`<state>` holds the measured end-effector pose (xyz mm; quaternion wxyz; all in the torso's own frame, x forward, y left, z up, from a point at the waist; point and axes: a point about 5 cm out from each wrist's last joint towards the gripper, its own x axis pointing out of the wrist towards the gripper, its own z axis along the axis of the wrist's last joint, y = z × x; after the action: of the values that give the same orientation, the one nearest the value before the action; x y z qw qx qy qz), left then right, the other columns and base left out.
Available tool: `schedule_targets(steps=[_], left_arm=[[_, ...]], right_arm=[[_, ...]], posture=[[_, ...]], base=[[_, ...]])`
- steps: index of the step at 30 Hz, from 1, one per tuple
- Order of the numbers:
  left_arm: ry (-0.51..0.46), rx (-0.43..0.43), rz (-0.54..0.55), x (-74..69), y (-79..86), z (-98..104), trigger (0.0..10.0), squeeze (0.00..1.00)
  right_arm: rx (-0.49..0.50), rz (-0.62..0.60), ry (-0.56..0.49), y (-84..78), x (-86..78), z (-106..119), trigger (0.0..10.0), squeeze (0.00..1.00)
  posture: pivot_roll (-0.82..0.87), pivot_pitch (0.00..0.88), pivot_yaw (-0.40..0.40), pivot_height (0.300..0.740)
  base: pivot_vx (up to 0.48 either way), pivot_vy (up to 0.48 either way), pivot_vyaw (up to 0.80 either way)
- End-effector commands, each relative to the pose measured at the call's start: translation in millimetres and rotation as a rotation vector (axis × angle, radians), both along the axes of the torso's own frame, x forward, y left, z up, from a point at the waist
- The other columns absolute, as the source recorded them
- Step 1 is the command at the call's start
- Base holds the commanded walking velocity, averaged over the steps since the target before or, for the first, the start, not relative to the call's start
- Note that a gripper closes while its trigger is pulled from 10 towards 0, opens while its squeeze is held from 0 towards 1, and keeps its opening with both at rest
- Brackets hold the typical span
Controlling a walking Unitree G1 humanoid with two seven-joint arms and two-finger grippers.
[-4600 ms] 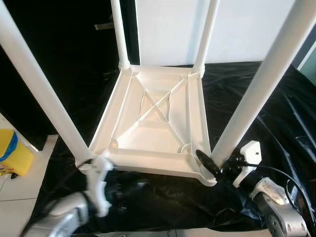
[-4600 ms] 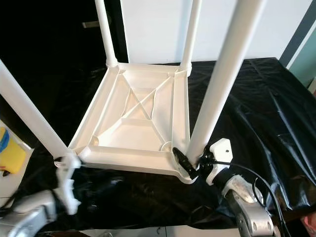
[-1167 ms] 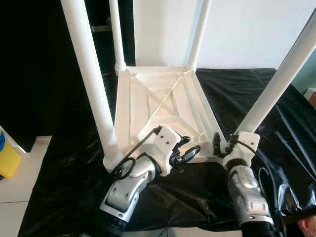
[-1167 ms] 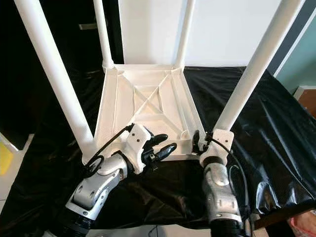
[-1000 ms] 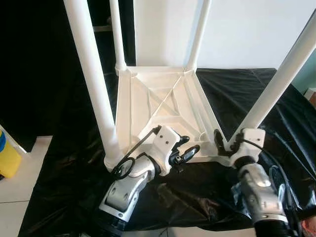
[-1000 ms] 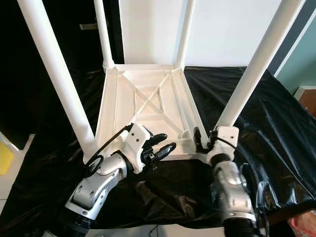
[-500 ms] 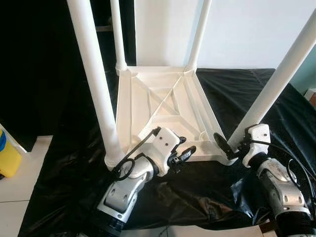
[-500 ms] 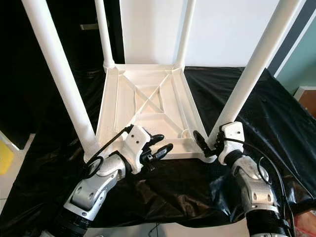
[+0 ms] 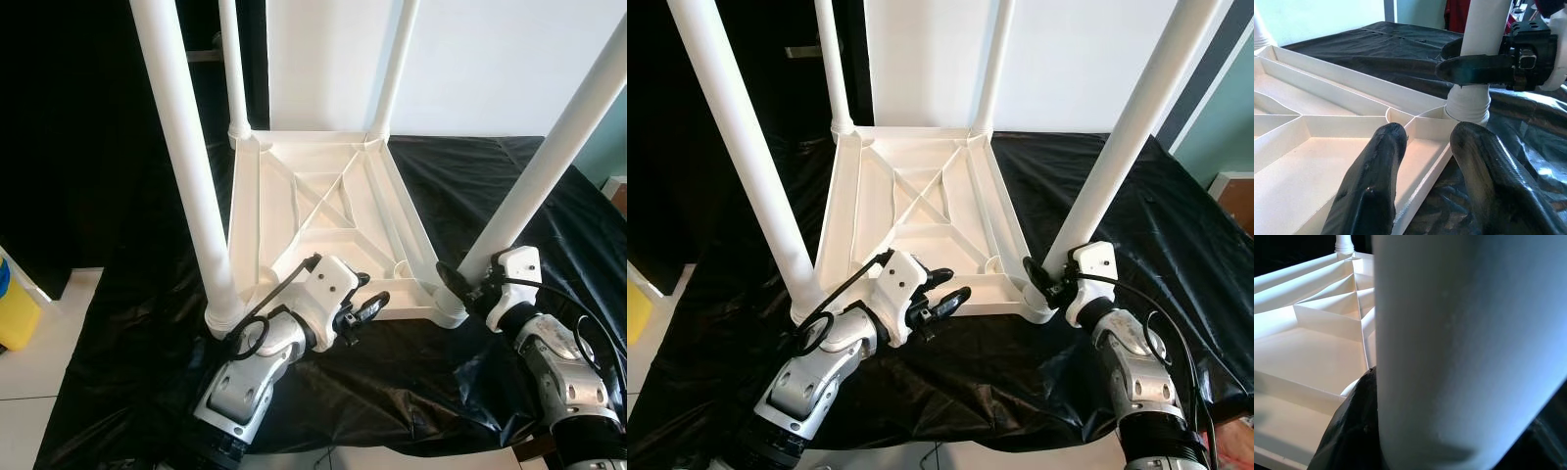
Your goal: Building children table
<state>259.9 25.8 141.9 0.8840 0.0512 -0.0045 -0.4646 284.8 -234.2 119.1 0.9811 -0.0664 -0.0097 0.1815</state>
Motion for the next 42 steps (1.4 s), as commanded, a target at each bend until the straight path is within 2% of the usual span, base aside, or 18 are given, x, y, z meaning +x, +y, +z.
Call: schedule_targets(steps=[1, 2, 3, 7, 10, 12, 14, 15, 16, 18, 20, 23, 25, 28, 32, 42], left_arm=[[-0.007, 0.015, 0.023, 0.1, 1.1, -3, 10.0, 0.00], [-0.007, 0.015, 0.023, 0.1, 1.1, -3, 10.0, 0.00], [-0.007, 0.015, 0.024, 0.1, 0.9, -3, 10.0, 0.00], [-0.007, 0.015, 0.025, -0.3, 0.4, -3, 10.0, 0.00], [-0.006, 0.015, 0.025, -0.4, 0.2, -3, 10.0, 0.00], [-0.007, 0.016, 0.024, -0.7, 0.0, -4, 10.0, 0.00], [-0.007, 0.016, 0.024, -0.7, 0.0, -4, 10.0, 0.00], [-0.008, 0.016, 0.023, -0.8, -0.3, -4, 10.0, 0.00], [-0.008, 0.016, 0.023, -0.8, -0.3, -4, 10.0, 0.00], [-0.011, 0.016, 0.020, -0.9, -1.3, -4, 10.0, 0.00], [-0.014, 0.015, 0.017, -0.7, -2.2, -5, 10.0, 0.00], [-0.014, 0.015, 0.017, -0.7, -2.2, -5, 10.0, 0.00], [-0.019, 0.014, 0.014, -0.6, -2.8, -4, 10.0, 0.00], [-0.022, 0.015, 0.013, -0.1, -2.9, -4, 10.0, 0.00], [-0.026, 0.013, 0.011, 0.3, -3.8, -3, 10.0, 0.00], [-0.030, 0.010, 0.008, 0.3, -4.8, -3, 10.0, 0.00]], right_arm=[[0.021, -0.011, 0.052, 6.5, -5.3, -13, 2.5, 0.00], [0.021, -0.011, 0.052, 6.5, -5.3, -13, 2.5, 0.00], [0.037, -0.031, 0.049, 9.4, -6.6, -13, 10.0, 0.00], [0.057, -0.100, 0.034, 15.8, -9.4, -15, 10.0, 0.00], [0.065, -0.108, 0.034, 16.6, -9.8, -15, 10.0, 0.00], [0.071, -0.174, 0.034, 22.0, -12.3, -17, 10.0, 0.00], [0.071, -0.174, 0.034, 22.0, -12.3, -17, 10.0, 0.00], [0.077, -0.242, 0.037, 25.2, -13.3, -17, 10.0, 0.00], [0.077, -0.242, 0.037, 25.2, -13.3, -17, 10.0, 0.00], [0.086, -0.401, 0.053, 31.7, -15.4, -20, 10.0, 0.00], [0.119, -0.499, 0.079, 39.3, -18.1, -24, 10.0, 0.00], [0.119, -0.499, 0.079, 39.3, -18.1, -24, 10.0, 0.00], [0.158, -0.601, 0.090, 49.9, -21.2, -27, 10.0, 0.00], [0.173, -0.649, 0.093, 57.5, -22.2, -28, 10.0, 0.00], [0.213, -0.604, 0.051, 66.8, -20.0, -19, 10.0, 0.00], [0.202, -0.544, -0.012, 70.0, -20.9, -9, 10.0, 0.00]], posture=[[0.01, 0.007, -0.068, 0.740], [0.01, 0.007, -0.068, 0.740], [0.01, 0.009, -0.069, 0.740], [0.00, 0.011, -0.070, 0.740], [0.00, 0.011, -0.070, 0.740], [0.00, 0.010, -0.070, 0.740], [0.00, 0.010, -0.070, 0.740], [0.00, 0.007, -0.072, 0.740], [0.00, 0.007, -0.072, 0.740], [0.00, 0.004, -0.073, 0.740], [0.00, 0.000, -0.075, 0.740], [0.00, 0.000, -0.075, 0.740], [0.00, 0.000, -0.078, 0.740], [0.00, 0.000, -0.078, 0.740], [0.00, 0.000, -0.077, 0.740], [0.00, 0.000, -0.078, 0.740]], base=[[0.000, 0.000, 0.00], [0.000, 0.000, 0.00], [0.000, 0.000, 0.00], [0.000, 0.000, 0.00], [0.000, 0.000, 0.00], [0.000, 0.000, 0.00], [0.000, 0.000, 0.00], [0.000, 0.000, 0.00], [0.000, 0.000, 0.00], [0.000, 0.000, 0.00], [0.000, 0.000, 0.00], [0.000, 0.000, 0.00], [0.000, 0.000, 0.00], [0.000, 0.000, 0.00], [0.000, 0.000, 0.00], [0.000, 0.000, 0.00]])
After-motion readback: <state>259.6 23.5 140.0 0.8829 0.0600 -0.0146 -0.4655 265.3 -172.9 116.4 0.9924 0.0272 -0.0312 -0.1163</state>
